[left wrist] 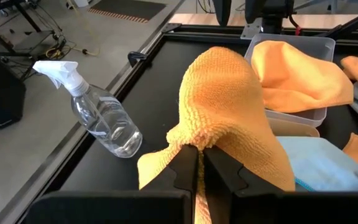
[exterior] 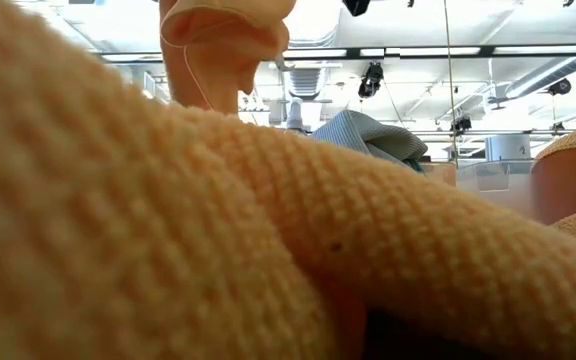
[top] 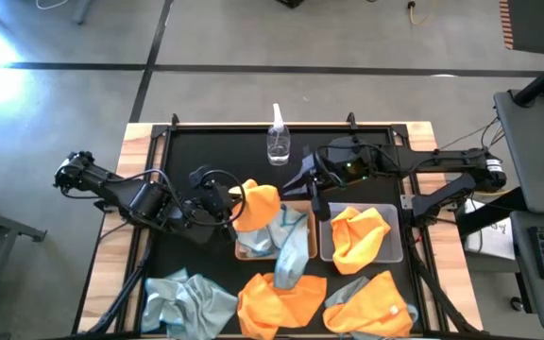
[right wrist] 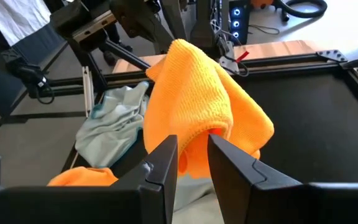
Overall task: Sort microfiber towel by color & place in baskets
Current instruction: Put the orange towel into the transparent bin
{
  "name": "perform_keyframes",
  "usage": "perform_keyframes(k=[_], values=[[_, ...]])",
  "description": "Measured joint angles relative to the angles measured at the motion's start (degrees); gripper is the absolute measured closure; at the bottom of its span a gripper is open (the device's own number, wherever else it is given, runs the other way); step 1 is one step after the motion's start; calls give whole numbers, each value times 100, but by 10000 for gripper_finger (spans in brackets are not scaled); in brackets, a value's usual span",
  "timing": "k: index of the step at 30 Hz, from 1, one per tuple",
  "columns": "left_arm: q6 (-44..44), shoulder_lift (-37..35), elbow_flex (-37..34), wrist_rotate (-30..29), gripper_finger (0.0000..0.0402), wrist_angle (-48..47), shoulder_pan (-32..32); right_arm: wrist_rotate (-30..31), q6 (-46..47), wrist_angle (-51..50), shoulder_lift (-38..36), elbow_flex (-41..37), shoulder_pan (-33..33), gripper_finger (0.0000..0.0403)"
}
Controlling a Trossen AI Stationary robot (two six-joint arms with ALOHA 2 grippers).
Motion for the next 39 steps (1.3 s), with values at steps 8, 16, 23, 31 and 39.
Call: perform_keyframes(k=[8, 16, 23, 31, 39], values=[[1, 0, 0, 0, 400, 0, 0, 1, 2, -48, 83, -11, 2, 321], [1, 0, 0, 0, 400, -11, 0, -30, 50, 18, 271, -31, 2, 321], [20, 0, 0, 0, 400, -11, 0, -36, 50, 308, 436, -31, 2, 321], [24, 0, 0, 0, 400, -15, 0, -235, 50, 490, 520, -28, 2, 321], [25, 0, 0, 0, 400, -16, 0, -957, 257, 783, 520, -26, 2, 321]])
